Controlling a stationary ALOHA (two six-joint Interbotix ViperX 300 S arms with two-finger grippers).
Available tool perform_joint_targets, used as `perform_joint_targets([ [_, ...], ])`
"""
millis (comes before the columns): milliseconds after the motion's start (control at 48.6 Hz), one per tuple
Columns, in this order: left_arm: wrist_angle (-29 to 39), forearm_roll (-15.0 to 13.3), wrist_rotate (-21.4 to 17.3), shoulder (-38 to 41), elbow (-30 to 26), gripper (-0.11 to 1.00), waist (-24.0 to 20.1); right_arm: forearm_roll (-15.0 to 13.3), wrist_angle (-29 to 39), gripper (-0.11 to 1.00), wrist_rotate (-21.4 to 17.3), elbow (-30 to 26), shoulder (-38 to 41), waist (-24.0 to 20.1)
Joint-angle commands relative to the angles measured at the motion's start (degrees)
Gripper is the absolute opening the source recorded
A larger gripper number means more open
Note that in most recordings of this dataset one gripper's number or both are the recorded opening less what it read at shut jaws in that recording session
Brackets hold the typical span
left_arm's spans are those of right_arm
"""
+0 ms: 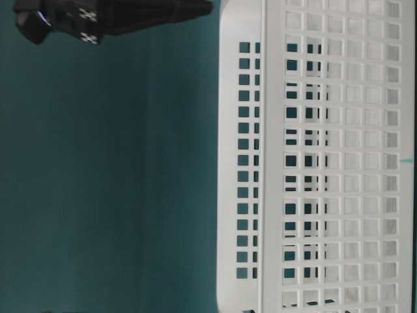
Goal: Lift the white basket with both hands.
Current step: 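Lower both grippers onto the basket's short end rims and close them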
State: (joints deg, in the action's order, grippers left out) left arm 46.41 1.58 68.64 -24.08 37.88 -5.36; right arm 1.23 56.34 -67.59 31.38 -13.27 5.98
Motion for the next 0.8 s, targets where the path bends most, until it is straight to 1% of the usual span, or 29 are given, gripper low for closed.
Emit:
perform_joint_targets([
  [0,-1.58,0.18,0.09,2.2,-0.09,0.96,-0.88,-0.09,-0.35,0.88,-0.09,-0.7,2.46,0.0],
  [82,-3.52,0.09,0.35,3.6,0.7,0.96,-1.05,-0.09,-0.35,0.88,-1.32,-0.7,3.34,0.0],
  [185,-6.15,0.09,0.7,5.63,1.49,0.96,-1.05,-0.09,-0.79,0.88,-4.22,-0.7,4.13,0.0],
  [247,-7.12,0.09,1.41,6.68,1.76,0.96,-1.05,-0.18,-1.85,0.88,-5.98,-0.44,4.66,-0.18],
  [371,-9.32,0.09,2.99,9.67,2.55,0.96,-1.14,-0.18,-3.96,0.88,-7.91,1.05,5.98,-0.53],
  [556,-12.92,0.18,3.6,13.62,3.87,0.96,-1.32,-0.26,-8.35,0.88,-9.4,2.99,8.17,-1.05],
  [576,-13.27,0.18,3.6,13.97,3.87,0.96,-1.32,-0.62,-8.7,0.88,-9.49,3.08,8.61,-1.05],
  [679,-14.33,0.18,3.6,14.77,3.6,0.96,-1.41,-2.55,-8.17,0.88,-9.67,3.43,9.67,-0.97],
  [782,-14.68,0.09,3.6,14.94,3.52,0.96,-1.41,-3.34,-6.94,0.88,-9.84,2.99,9.93,-0.7],
])
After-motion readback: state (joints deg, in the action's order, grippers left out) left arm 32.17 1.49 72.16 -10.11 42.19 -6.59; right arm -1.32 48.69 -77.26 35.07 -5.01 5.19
